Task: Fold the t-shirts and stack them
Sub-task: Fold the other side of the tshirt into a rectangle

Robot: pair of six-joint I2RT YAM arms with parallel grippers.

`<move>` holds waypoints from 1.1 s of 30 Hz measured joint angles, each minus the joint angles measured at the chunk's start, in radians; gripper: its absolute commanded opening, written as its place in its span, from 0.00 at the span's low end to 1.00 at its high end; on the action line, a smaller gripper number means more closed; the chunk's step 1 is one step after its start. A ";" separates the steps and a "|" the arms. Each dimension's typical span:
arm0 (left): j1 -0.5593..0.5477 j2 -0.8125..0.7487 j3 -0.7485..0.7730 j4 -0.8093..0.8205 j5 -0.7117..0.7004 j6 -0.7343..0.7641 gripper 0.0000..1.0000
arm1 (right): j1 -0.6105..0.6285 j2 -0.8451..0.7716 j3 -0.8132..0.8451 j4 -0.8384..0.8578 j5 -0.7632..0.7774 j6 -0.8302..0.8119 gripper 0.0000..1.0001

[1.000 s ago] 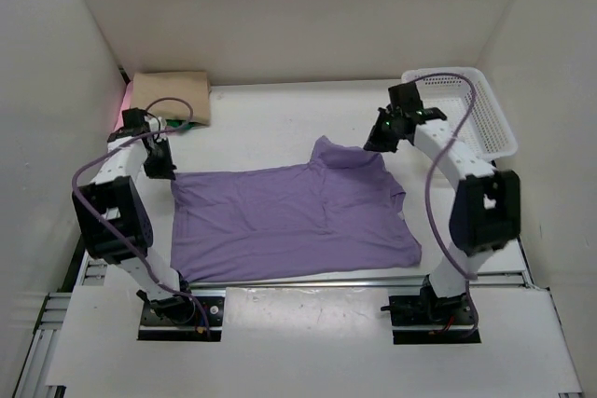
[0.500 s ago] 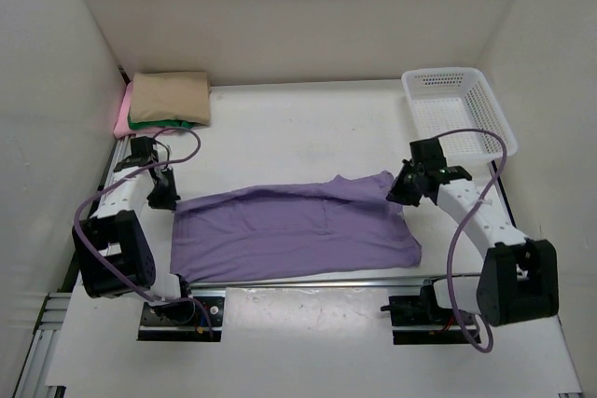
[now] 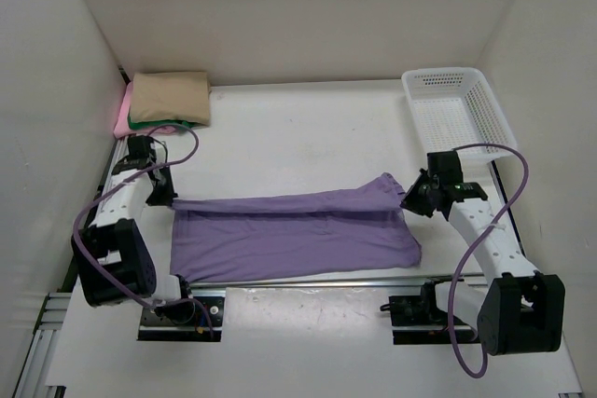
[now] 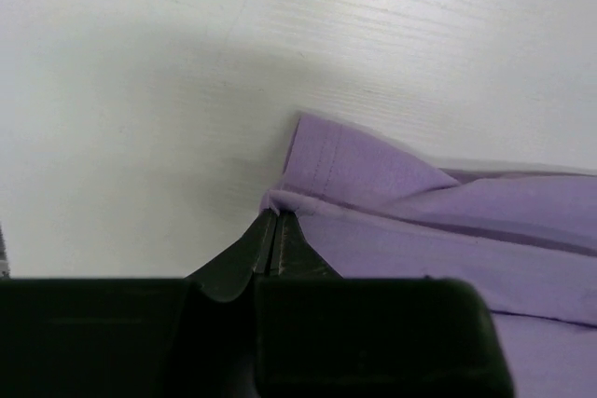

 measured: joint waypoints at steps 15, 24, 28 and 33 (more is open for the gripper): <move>-0.051 -0.225 -0.258 -0.013 -0.004 0.000 0.10 | 0.000 -0.005 -0.071 -0.019 0.013 -0.011 0.01; -0.013 -0.192 -0.245 -0.007 -0.009 0.000 0.10 | -0.013 -0.011 -0.071 -0.020 0.027 -0.012 0.01; 0.029 -0.157 -0.203 0.000 -0.008 0.000 0.15 | -0.019 -0.016 -0.071 -0.020 0.029 -0.014 0.01; 0.041 -0.156 -0.202 0.002 -0.009 0.001 0.29 | -0.020 -0.016 -0.075 -0.017 0.027 -0.019 0.01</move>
